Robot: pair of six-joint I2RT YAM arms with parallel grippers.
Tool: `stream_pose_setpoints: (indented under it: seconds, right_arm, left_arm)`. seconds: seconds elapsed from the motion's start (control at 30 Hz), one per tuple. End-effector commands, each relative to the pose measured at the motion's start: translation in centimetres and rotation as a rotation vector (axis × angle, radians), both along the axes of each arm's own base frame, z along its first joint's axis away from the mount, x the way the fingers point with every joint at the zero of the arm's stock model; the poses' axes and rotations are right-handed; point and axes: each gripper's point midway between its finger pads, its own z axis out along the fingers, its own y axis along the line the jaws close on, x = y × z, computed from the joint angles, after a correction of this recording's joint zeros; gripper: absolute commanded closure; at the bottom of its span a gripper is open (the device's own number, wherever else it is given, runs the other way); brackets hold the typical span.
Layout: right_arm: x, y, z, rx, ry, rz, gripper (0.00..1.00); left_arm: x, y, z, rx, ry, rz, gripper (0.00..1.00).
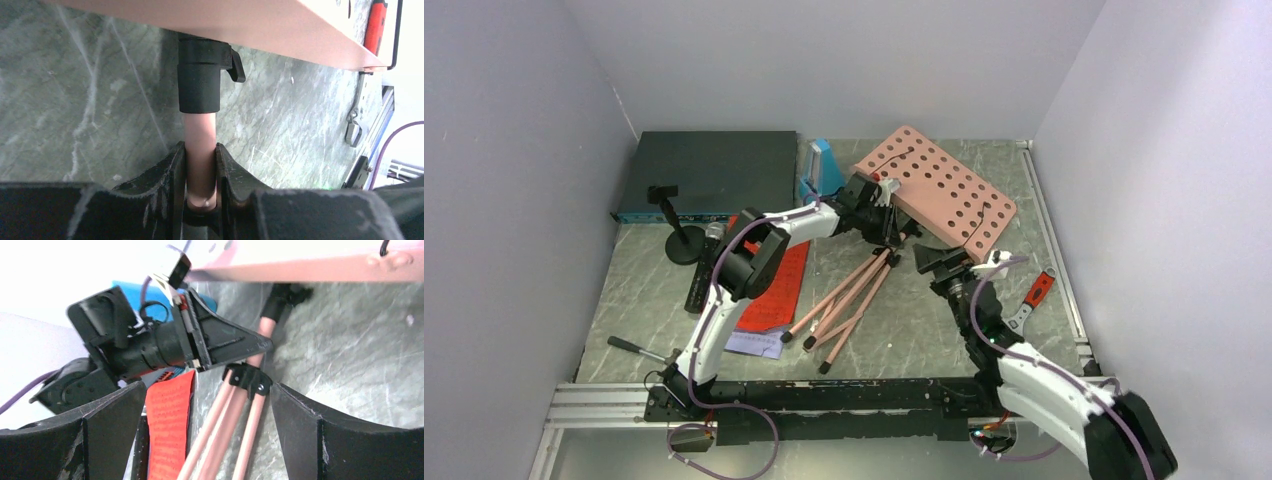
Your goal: Pack up the instrument practice props
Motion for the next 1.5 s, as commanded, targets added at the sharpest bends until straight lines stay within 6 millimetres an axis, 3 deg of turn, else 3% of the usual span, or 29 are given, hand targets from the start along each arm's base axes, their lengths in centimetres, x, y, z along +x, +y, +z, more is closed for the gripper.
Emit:
stream_pose_setpoints:
  seconds: [0.0,0.2,0.37,0.57,0.77,0.97,1.2,1.37,1.47]
  right_arm:
    - [-1.1,-3.3,0.4,-0.234,0.0,-0.077,0.0]
    - [-2.8,-5.4,5.2,-0.34,-0.139,-0.105,0.0]
    - [-4.3,-7.7,9.8,-0.435,-0.242,-0.164,0.0]
    - [-5.9,-9.8,13.9,-0.554,-0.303,-0.214,0.0]
    - [-7.6,-12.4,17.0,-0.637,-0.322,-0.29,0.0]
    - [-9.4,-14.7,19.0,-0.631,-0.309,-0.366,0.0]
    - [-11.9,-16.8,21.5,-0.618,-0.362,-0.434,0.0]
    - [-12.8,-18.1,21.8,-0.709,-0.32,-0.456,0.0]
    - [-12.8,-18.3,21.2,-0.755,-0.312,-0.453,0.0]
  left_arm:
    - [-1.1,-4.1,9.6,-0.219,-0.121,-0.057,0.67]
    - [-1.0,-3.5,11.0,-0.205,-0.161,0.006,0.55]
    - [-0.9,-0.6,12.8,-0.159,-0.267,0.109,0.34]
    - [-0.9,3.9,16.4,-0.088,-0.374,0.251,0.15]
    - [-3.6,10.6,21.6,0.006,-0.491,0.347,0.07]
    - [-7.9,21.1,25.7,0.161,-0.623,0.516,0.06]
    - [-14.3,32.8,30.5,0.199,-0.779,0.725,0.06]
    - [-17.4,38.7,31.8,0.245,-0.858,0.831,0.06]
    - [-18.6,40.8,31.8,0.244,-0.895,0.875,0.06]
